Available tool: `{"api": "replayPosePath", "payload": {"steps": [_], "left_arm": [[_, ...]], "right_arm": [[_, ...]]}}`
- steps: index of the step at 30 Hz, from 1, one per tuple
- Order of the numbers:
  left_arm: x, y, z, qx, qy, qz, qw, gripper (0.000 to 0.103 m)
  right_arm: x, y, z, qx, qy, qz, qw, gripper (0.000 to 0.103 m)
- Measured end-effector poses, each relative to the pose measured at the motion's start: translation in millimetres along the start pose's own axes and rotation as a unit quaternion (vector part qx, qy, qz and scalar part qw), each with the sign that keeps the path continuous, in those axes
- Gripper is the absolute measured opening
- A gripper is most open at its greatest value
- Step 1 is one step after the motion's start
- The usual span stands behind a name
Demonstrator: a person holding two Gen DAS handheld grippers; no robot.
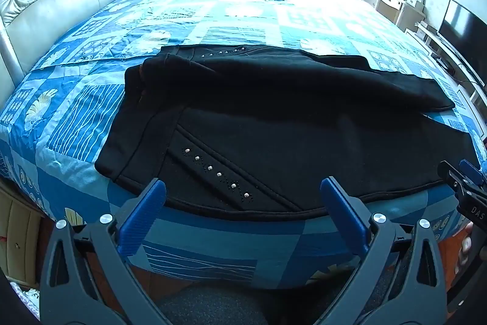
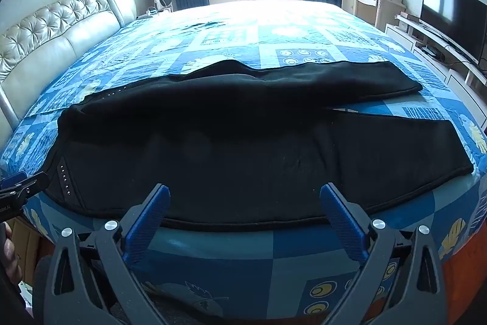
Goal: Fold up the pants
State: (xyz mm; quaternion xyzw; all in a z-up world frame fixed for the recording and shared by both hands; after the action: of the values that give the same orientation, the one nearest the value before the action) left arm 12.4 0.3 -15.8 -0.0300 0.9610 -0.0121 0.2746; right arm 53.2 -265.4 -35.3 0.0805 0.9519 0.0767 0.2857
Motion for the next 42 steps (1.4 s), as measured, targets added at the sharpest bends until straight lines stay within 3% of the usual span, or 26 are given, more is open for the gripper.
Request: {"api": "replayPosePath", "payload": {"steps": [42], "left_arm": [[0.4, 9.9, 4.4, -0.001, 0.001, 0.001, 1.0000, 0.101]], "right_arm": [[3.5, 2.7, 3.9, 0.002, 0.003, -0.005, 1.000, 0.098]]}}
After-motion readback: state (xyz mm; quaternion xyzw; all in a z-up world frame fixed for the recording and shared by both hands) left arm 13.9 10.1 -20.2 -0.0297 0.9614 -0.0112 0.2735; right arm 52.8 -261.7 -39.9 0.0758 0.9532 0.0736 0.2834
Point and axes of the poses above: each gripper's, at about its wrist camera, not at the fingertips, and z roughly the way its jaws point, y to its left, x to its underside, the point moved 2 cm from there along z, roughly the way its jaws point, and after that the axes turned 6 degrees about y, right-handed, at the moved point
